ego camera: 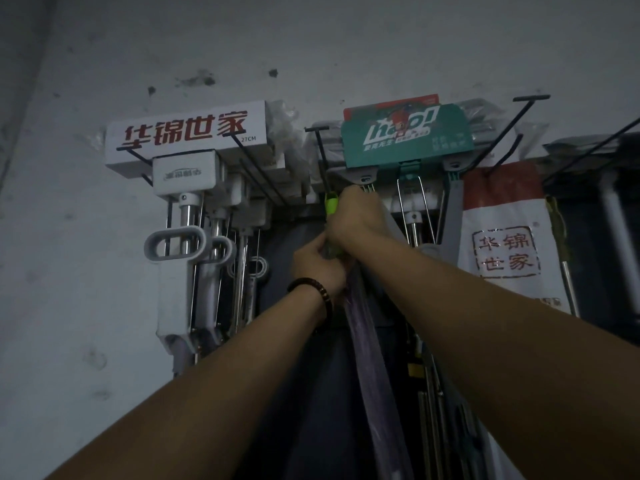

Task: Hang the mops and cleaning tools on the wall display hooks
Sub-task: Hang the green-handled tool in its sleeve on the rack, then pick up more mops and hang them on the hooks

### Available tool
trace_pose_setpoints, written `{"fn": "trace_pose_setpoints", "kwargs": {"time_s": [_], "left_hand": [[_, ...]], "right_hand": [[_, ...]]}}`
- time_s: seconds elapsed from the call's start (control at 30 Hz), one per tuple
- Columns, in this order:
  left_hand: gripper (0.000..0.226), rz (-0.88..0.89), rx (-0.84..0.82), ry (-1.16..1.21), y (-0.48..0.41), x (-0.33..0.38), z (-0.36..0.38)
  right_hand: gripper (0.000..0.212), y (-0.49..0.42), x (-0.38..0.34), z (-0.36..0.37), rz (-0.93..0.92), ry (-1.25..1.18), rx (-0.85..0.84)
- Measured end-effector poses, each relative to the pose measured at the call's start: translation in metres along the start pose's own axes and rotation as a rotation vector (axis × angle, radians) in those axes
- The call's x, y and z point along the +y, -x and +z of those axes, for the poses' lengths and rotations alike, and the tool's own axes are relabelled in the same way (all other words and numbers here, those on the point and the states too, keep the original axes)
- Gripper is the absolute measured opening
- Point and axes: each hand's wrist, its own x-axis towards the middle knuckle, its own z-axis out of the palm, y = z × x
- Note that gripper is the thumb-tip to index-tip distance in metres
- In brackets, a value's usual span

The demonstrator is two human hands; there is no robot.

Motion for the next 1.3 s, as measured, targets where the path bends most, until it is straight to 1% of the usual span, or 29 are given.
{"fn": "trace_pose_setpoints", "kwargs": {"time_s": [0.1, 0.2, 0.33, 0.43, 0.47, 0.53, 0.6, 0.7, 0.77, 0.8, 0.87, 0.97, 1.07, 1.17, 1.3], "left_hand": [[0.049, 0.028, 0.001, 0.003, -0.002, -0.012, 0.0], [0.05, 0.053, -0.006, -0.014, -0.003, -0.019, -0.003], [0.052, 0.034, -0.047, -0.037, -0.004, -0.023, -0.008], [0.055, 0.059, -0.049, -0.109, -0.002, -0.021, -0.012], [0.052, 0.078, -0.045, -0.139, 0.001, -0.019, -0.013], [0.037, 0.098, -0.037, -0.21, 0.008, -0.018, -0.019], [0.026, 0.122, -0.046, -0.33, 0.022, -0.016, -0.028], [0.026, 0.116, -0.08, -0.432, 0.051, -0.014, -0.048], [0.029, 0.066, -0.102, -0.448, 0.079, -0.016, -0.064], [0.031, 0.034, -0.111, -0.433, 0.096, -0.016, -0.074], [0.026, -0.037, -0.129, -0.362, 0.135, -0.017, -0.098], [0.019, -0.196, -0.16, -0.257, 0.207, -0.014, -0.143], [0.016, -0.282, -0.155, -0.253, 0.276, -0.018, -0.201], [0.01, -0.383, -0.139, -0.252, 0.341, -0.03, -0.261], [0.012, -0.604, -0.085, -0.217, 0.427, -0.051, -0.332]], "right_hand": [[0.022, 0.004, 0.007, 0.008, -0.028, 0.019, -0.016], [0.023, 0.008, 0.015, 0.018, -0.073, 0.01, 0.007], [0.021, 0.012, 0.023, 0.031, -0.109, 0.019, 0.036], [0.022, 0.019, 0.027, 0.032, -0.129, 0.0, 0.032], [0.025, 0.024, 0.027, 0.031, -0.129, -0.009, 0.027], [0.035, 0.038, 0.027, 0.03, -0.128, -0.031, 0.005], [0.043, 0.055, 0.026, 0.028, -0.153, -0.026, -0.017], [0.039, 0.092, 0.024, 0.019, -0.207, -0.047, -0.033], [0.039, 0.122, 0.024, 0.013, -0.201, -0.076, -0.062], [0.039, 0.138, 0.024, 0.01, -0.178, -0.089, -0.087], [0.035, 0.174, 0.025, 0.008, -0.084, -0.152, -0.155], [0.018, 0.24, 0.026, 0.009, 0.086, -0.274, -0.254], [0.004, 0.319, 0.028, 0.019, 0.245, -0.381, -0.313], [0.018, 0.408, 0.023, 0.033, 0.384, -0.438, -0.414], [0.018, 0.526, 0.008, 0.05, 0.613, -0.503, -0.641]]}}
